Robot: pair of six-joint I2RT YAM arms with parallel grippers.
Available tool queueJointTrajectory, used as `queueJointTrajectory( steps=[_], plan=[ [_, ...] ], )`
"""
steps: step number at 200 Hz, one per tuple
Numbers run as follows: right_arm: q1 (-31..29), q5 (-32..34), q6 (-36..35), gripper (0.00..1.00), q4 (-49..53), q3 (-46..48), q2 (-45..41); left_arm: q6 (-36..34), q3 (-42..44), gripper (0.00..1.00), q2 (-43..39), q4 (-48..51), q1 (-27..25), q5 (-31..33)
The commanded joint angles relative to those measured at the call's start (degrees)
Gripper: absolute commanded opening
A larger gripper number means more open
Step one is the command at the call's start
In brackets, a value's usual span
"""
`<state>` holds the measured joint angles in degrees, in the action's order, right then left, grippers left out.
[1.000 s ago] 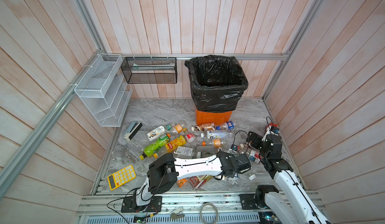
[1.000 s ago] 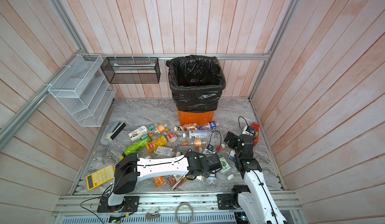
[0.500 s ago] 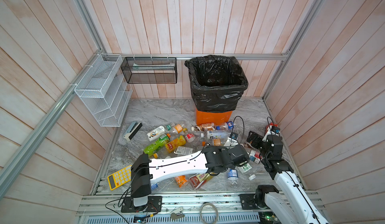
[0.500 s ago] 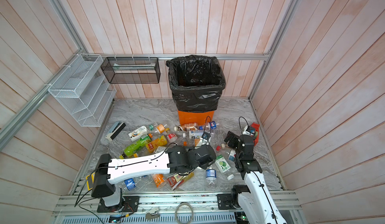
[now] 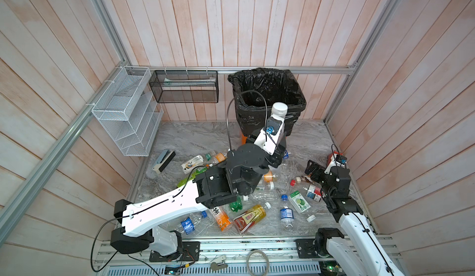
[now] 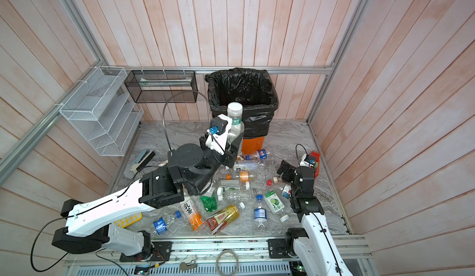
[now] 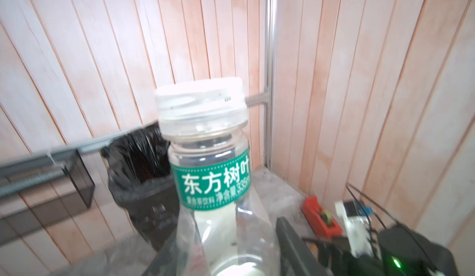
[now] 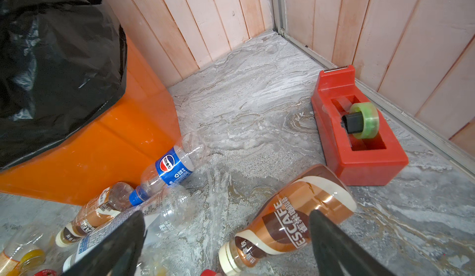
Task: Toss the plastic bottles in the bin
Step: 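Lift the water bottle with the left gripper and release it into the bin, then withdraw the left arm from the bin while the right gripper approaches the brown Nescafe bottle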
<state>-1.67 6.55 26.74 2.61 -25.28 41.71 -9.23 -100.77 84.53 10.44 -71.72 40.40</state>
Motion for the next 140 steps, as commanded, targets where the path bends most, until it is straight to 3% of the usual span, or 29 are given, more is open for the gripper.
queueJointTrajectory(
  steps=[1,31,61,71,88,112,140],
  plan=[
    [0.35,-0.13,-1.03,0.99,-0.24,-1.61,-0.48,-10.31,-5.90,0.53,3.99,-8.23,6.21,-7.99],
    [0.35,-1.17,-1.12,0.99,0.44,-2.66,0.01,-1.21,-23.72,0.57,15.95,1.56,20.43,-22.90],
    [0.31,-1.00,-1.40,0.99,2.15,-3.59,2.09,9.35,-61.56,0.70,40.08,22.65,32.20,-32.99],
    [0.30,-0.90,-1.42,0.99,2.97,-4.19,2.48,12.21,-68.65,0.79,44.44,26.40,34.69,-35.37],
    [0.31,-0.67,-1.58,0.99,3.69,-4.77,2.11,13.35,-60.14,0.89,40.17,22.84,36.39,-39.28],
    [0.33,0.71,-1.52,0.99,4.60,-5.36,1.10,13.28,-33.49,1.00,26.96,5.51,36.33,-39.71],
    [0.34,1.55,-1.30,0.99,5.55,-5.55,0.66,10.48,-31.58,1.00,22.21,5.33,34.73,-39.33]
  ],
)
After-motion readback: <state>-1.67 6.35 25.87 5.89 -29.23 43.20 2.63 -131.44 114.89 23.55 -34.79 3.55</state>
